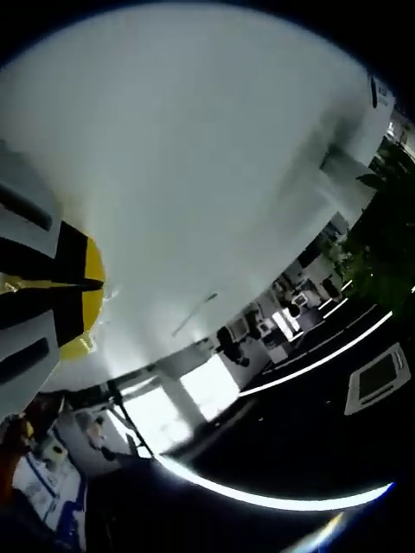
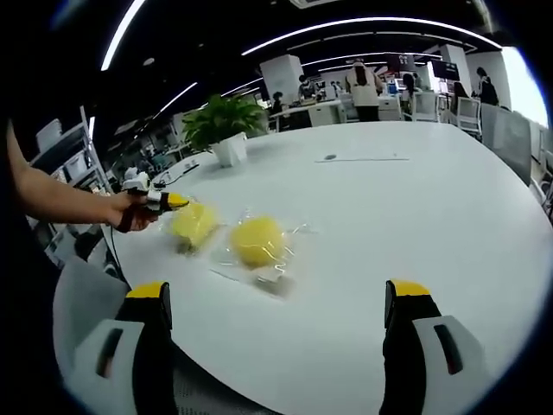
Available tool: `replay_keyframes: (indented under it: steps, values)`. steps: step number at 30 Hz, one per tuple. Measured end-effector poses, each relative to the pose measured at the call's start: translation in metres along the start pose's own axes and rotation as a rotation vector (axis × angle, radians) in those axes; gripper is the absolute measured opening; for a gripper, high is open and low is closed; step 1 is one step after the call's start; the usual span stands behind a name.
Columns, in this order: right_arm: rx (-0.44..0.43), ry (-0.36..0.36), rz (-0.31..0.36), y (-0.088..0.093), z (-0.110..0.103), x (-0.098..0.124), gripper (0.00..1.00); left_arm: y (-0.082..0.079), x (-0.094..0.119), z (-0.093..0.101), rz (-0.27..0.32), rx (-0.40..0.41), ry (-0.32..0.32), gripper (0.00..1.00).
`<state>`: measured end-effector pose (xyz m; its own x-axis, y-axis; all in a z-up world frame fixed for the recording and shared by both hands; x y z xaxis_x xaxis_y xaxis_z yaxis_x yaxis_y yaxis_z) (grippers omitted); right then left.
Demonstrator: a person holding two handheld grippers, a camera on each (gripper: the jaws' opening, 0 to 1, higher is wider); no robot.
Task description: Compare the silicone blocks by pressing each to a similar depth, holding the contact briefly, and releasing to observe deformation and rebound differences across the visible hardness samples.
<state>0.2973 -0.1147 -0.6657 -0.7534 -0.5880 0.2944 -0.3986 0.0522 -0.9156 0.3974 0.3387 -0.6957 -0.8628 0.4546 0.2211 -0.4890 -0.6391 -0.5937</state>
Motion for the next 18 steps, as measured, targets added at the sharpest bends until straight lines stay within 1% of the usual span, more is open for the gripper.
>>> replay_keyframes:
  steps: [1,4,6,9,12,13,14,15,18]
  values:
    - [0.001,-0.002,-0.001,0.0,0.0,-0.001,0.96,-0.003,0.002,0.003,0.019,-0.019,0.009,0.0]
    - [0.002,-0.012,-0.003,0.001,-0.001,-0.003,0.96,-0.009,0.005,0.006,0.037,-0.047,0.021,0.0]
    - [0.004,-0.015,-0.004,0.001,-0.002,-0.004,0.96,-0.014,0.006,0.008,0.051,-0.087,0.035,0.0]
    - [-0.001,-0.018,0.0,0.0,-0.003,-0.006,0.96,-0.021,0.008,0.011,0.071,-0.123,0.045,0.0]
    - [0.005,-0.026,-0.001,-0.001,-0.004,-0.007,0.96,-0.028,0.008,0.016,0.076,-0.159,0.058,0.0]
    - [0.007,-0.027,-0.003,-0.001,-0.004,-0.007,0.96,-0.03,0.008,0.017,0.076,-0.148,0.053,0.0]
    - [0.007,-0.028,-0.003,-0.001,-0.004,-0.008,0.96,-0.033,0.007,0.019,0.083,-0.157,0.052,0.0]
    - [0.007,-0.028,-0.002,-0.001,-0.003,-0.008,0.96,-0.036,0.007,0.021,0.094,-0.194,0.055,0.0]
    - [0.013,-0.029,0.002,-0.005,-0.003,-0.007,0.96,-0.042,0.007,0.029,0.086,-0.284,0.081,0.0]
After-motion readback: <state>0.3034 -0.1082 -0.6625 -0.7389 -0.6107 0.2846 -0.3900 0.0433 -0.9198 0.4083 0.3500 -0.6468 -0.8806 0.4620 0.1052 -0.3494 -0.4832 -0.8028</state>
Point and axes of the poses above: the point that each gripper's makers call its tool centre point, and the gripper's own axes: x roughly backward along the fingers, z roughly to its right, y roughly out of its underside, the point moved 10 cm from there along x, roughly backward along the fingers, and after that the axes turned 12 degrees about z, right-handed, at the moved point
